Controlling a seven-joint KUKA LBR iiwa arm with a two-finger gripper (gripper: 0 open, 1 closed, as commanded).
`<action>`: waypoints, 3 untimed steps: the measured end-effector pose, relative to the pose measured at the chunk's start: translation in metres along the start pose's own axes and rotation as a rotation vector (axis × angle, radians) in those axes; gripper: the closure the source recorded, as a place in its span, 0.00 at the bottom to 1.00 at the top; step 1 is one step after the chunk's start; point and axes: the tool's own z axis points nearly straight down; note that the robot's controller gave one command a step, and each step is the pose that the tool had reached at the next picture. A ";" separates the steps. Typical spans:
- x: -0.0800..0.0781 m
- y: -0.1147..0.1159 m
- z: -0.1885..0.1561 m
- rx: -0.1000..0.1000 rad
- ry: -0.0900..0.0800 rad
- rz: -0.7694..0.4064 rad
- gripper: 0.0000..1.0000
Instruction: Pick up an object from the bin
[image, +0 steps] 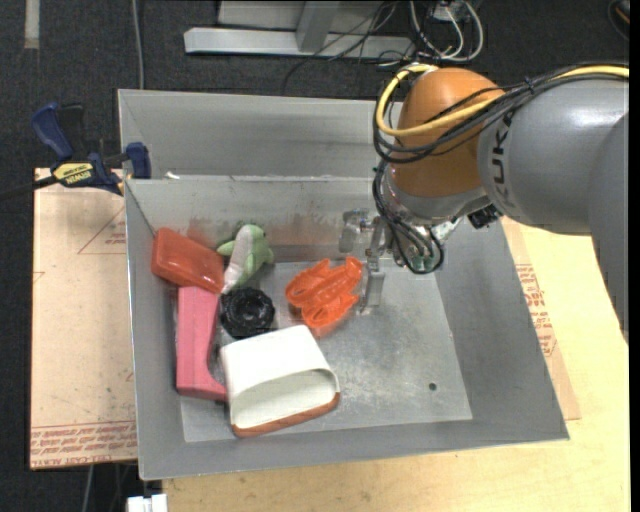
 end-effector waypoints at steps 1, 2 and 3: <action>0.018 -0.001 0.055 -0.001 0.010 0.014 0.00; 0.029 -0.007 0.060 -0.001 0.001 0.146 0.00; 0.028 -0.007 0.060 -0.001 0.000 0.147 0.00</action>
Offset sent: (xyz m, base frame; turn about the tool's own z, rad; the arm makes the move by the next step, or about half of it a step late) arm -0.0284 -0.0064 -0.0595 0.1471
